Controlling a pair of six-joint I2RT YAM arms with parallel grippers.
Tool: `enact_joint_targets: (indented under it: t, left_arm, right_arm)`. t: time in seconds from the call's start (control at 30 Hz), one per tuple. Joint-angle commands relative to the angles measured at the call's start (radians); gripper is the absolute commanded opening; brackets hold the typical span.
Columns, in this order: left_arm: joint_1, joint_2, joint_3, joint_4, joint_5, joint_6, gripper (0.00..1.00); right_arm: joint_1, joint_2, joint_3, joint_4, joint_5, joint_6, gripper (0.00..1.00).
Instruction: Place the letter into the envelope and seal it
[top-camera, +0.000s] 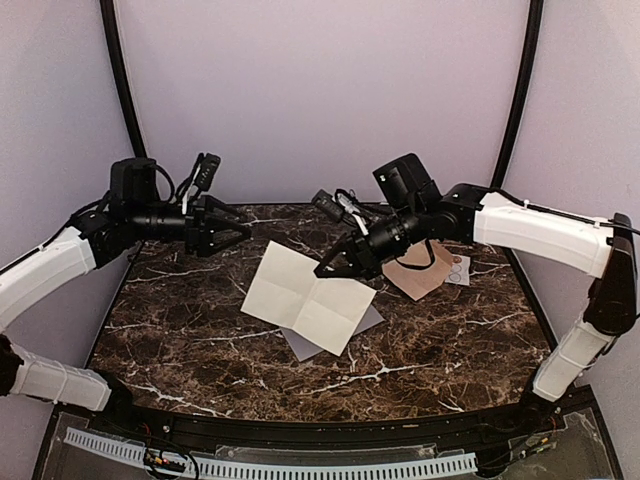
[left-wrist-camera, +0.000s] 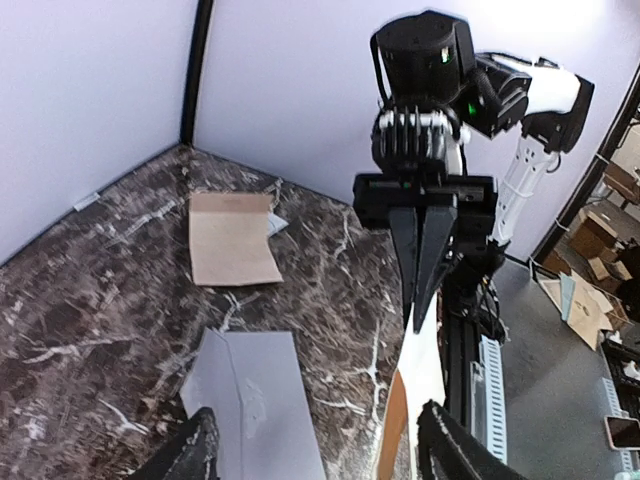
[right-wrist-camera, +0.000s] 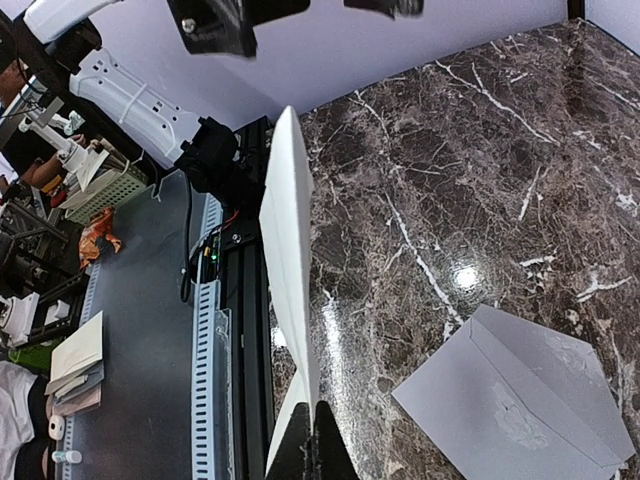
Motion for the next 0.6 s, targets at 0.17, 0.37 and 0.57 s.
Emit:
enact_joint_targets:
  t: [0.17,0.37,0.57]
  left_arm:
    - [0.002,0.017,-0.023,0.118,0.142,-0.103,0.76]
    - [-0.065,0.060,-0.019,0.090,0.102,-0.086,0.82]
    - [-0.086,0.103,-0.007,0.079,0.155,-0.085,0.58]
  right_arm:
    - [0.006,-0.004,0.003,0.081,-0.004,0.042,0.00]
    - [0.007,0.008,0.012,0.086,-0.023,0.044,0.00]
    - [0.007,0.017,0.020,0.081,-0.030,0.041,0.00]
